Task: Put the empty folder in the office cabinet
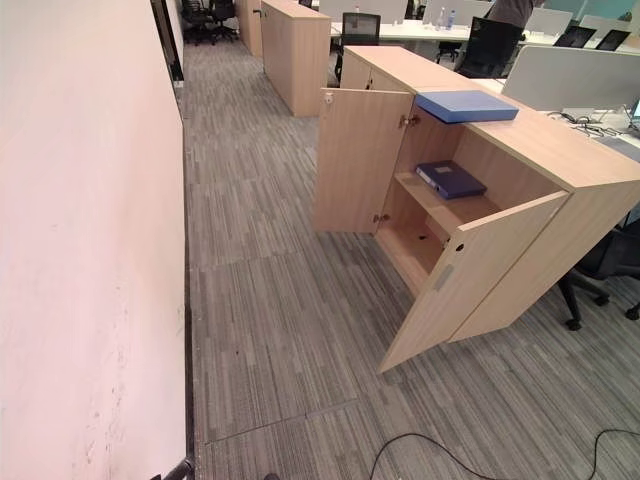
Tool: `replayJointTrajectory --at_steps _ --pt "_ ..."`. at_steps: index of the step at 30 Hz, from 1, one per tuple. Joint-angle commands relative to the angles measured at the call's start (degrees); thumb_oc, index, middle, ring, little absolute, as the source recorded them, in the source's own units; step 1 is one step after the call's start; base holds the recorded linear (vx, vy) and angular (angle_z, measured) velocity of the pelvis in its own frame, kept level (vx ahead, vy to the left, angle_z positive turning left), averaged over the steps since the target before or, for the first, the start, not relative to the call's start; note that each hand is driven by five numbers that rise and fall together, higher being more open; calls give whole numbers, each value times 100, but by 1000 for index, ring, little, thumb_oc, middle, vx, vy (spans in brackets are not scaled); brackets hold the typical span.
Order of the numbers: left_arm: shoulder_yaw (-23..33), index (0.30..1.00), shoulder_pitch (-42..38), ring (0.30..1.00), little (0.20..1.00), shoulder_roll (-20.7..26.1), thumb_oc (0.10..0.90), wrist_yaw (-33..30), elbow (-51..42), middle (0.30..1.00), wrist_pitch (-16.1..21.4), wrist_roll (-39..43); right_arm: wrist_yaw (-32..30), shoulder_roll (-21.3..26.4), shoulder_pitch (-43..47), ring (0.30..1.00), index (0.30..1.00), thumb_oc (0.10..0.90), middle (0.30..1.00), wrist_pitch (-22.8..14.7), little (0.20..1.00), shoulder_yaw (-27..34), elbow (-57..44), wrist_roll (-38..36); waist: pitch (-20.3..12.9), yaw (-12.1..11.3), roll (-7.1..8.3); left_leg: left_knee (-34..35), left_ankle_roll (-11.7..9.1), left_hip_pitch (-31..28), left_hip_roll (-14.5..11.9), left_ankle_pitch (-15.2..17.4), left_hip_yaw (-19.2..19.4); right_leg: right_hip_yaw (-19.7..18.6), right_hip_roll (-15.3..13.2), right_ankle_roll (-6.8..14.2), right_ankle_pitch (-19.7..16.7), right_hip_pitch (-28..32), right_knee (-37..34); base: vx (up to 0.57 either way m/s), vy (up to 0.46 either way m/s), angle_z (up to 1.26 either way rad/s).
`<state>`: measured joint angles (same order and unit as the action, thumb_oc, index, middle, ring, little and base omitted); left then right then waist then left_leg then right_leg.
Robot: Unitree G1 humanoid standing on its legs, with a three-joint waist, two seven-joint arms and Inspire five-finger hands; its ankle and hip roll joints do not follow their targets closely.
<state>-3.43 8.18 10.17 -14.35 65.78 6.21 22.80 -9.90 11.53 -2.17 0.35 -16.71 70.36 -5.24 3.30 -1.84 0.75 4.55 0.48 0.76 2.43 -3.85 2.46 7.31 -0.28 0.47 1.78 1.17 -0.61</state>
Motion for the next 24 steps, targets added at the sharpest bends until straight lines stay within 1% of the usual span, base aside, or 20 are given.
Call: replayJointTrajectory --at_steps 1,3,9,11,12,16,17,19,22,23,24 --pt "-3 900 -399 900 900 30 800 72 -60 900 159 -49 4 47 386 900 900 800 900 -111 900 -150 -81 -62 318 -42 69 45 126 -490 177 614 -250 99 -17 346 -200 281 -439 0 0 0" --pt "-18 900 -350 900 900 28 800 242 -51 900 144 -26 65 82 406 900 900 800 900 -105 900 -212 -128 48 302 -49 50 45 126 -522 174 633 -252 103 -16 350 -183 308 -439 12 8 2" --pt "-5 900 -370 900 900 34 800 468 84 900 46 55 156 156 469 900 900 800 900 -15 900 -274 -45 328 294 -65 31 45 125 -568 163 659 -269 139 -21 350 -147 367 -439 14 6 5" --pt "-63 900 -394 900 900 76 800 634 241 900 -39 -112 218 189 512 900 900 800 900 15 900 -346 -2 449 267 -65 26 45 124 -582 162 666 -278 148 -29 348 -131 392 -439 31 7 5" --pt "-145 900 -444 900 900 109 800 802 459 900 -131 -366 325 240 526 900 900 800 900 22 900 -300 8 317 247 -38 8 45 121 -594 156 672 -270 142 -34 342 -126 402 -439 23 13 7" --pt "-226 900 -500 900 900 136 800 843 610 900 -179 -633 393 252 547 900 900 800 900 26 900 -187 75 62 226 -9 -18 45 121 -617 156 687 -265 124 -33 339 -121 415 -439 19 15 3" --pt "-300 900 -534 900 900 143 800 938 749 900 -252 -882 484 250 556 900 900 800 900 38 900 -83 184 -145 198 16 -40 45 123 -638 157 702 -263 114 -31 336 -115 427 -439 35 22 -3" --pt "-426 900 -579 900 900 162 800 1011 991 900 -345 -1324 561 247 591 900 900 800 900 77 900 -45 291 -192 167 36 -53 45 125 -664 160 720 -254 96 -24 334 -110 440 -439 44 29 0" --pt "-570 900 -644 900 900 177 800 1003 1170 900 -439 -1736 618 270 651 900 900 800 900 116 900 0 391 -229 133 70 -73 45 130 -689 158 745 -228 77 -23 332 -107 452 -439 19 13 -2" --pt "-570 900 -644 900 900 176 800 1003 1171 900 -439 -1736 618 270 651 900 900 800 900 115 900 0 391 -229 134 69 -74 45 130 -689 158 745 -227 77 -23 332 -107 452 -439 34 22 -2" --pt "-678 900 -707 900 900 195 800 1001 1182 900 -462 -1960 746 263 657 900 900 800 900 160 900 38 518 -351 109 90 -80 45 138 -711 159 767 -222 72 -24 326 -103 464 -439 44 21 -2"
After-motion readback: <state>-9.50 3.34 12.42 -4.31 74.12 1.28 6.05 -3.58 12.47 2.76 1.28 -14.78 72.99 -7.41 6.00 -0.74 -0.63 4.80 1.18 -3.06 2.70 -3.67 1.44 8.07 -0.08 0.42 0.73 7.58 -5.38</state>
